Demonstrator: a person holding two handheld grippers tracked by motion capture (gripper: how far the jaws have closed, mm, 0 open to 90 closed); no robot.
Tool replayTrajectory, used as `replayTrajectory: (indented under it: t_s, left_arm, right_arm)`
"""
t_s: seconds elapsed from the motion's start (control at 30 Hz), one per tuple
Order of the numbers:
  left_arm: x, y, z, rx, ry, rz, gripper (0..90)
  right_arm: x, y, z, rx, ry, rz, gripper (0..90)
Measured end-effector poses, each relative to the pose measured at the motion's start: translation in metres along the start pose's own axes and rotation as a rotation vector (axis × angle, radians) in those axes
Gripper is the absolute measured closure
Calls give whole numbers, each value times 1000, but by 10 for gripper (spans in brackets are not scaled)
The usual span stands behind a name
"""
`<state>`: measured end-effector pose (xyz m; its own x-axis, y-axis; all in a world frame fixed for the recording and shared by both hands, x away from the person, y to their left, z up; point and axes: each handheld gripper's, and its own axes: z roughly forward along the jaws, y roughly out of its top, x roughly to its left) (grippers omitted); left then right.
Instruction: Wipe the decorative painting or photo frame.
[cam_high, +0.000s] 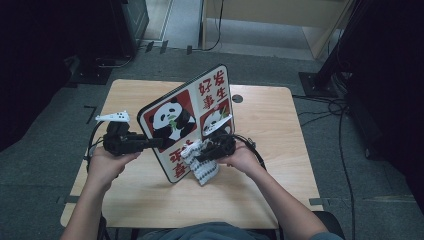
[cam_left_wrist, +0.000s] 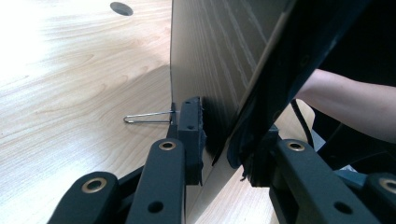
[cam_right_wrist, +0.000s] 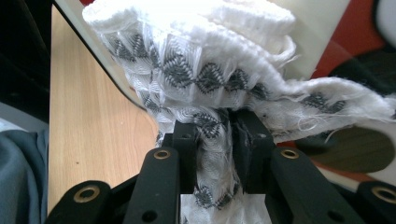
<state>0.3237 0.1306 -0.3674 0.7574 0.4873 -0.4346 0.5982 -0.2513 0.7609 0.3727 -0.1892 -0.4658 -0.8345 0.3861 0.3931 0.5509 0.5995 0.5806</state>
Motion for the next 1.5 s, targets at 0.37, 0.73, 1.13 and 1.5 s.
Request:
replayTrajectory:
  t_s: [0.37, 0.73, 1.13, 1.5]
  left_arm:
    - [1, 0, 0, -2, -4, -5, 728]
    - [1, 0, 0, -1, -2, -4, 728]
    - [2, 0, -1, -3, -2, -5, 728]
    - [1, -1, -4, -3, 3, -1, 721]
  right_arm:
    - [-3, -3, 4, 26, 8, 3, 734]
    - [0, 3, -6, 10, 1, -7, 738]
    - [16, 21, -31, -57, 0, -47, 741]
    - [31, 46, -53, -83, -12, -70, 746]
